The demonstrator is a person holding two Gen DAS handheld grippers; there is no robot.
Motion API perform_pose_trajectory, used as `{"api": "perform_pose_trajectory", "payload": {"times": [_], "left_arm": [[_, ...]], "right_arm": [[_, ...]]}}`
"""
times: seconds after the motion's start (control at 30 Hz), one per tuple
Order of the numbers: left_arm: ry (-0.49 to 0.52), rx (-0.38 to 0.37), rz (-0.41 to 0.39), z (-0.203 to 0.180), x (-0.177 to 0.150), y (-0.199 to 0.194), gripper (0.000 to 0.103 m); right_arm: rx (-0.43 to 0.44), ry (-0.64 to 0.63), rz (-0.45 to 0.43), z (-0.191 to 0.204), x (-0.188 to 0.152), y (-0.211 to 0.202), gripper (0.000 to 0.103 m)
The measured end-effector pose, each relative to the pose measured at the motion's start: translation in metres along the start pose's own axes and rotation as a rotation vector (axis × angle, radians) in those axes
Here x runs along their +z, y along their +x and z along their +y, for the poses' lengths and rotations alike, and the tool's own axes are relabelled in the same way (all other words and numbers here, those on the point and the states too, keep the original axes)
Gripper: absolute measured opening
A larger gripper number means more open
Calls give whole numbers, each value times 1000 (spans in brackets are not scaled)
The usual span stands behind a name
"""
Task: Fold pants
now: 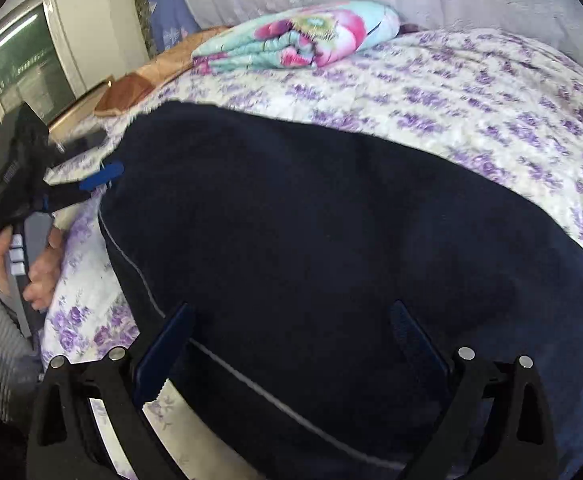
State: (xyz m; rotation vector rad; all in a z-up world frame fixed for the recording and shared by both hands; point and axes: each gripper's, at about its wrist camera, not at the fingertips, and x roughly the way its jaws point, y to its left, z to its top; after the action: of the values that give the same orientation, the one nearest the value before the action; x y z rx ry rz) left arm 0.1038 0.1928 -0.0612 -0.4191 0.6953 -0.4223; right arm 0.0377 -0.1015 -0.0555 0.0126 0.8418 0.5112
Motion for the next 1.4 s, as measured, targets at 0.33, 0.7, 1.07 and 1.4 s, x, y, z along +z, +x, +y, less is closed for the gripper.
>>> {"api": "perform_pose_trajectory", "payload": {"times": [0.33,0.7,1.07,1.4], "left_arm": [[361,325,54,-38,49,39,98],[110,280,-34,4,43,6,99],[65,179,-22,-18,-19,-8,99],[15,142,-41,-9,-21,-12,99]], "right_arm": [[-23,13,18,-18,-44,-22,99],[17,804,-367,-188,-162,-192,99],[41,1166,-568,-247,-234,-211,98],[-103,1163,-522,-273,-214,-194,95]]}}
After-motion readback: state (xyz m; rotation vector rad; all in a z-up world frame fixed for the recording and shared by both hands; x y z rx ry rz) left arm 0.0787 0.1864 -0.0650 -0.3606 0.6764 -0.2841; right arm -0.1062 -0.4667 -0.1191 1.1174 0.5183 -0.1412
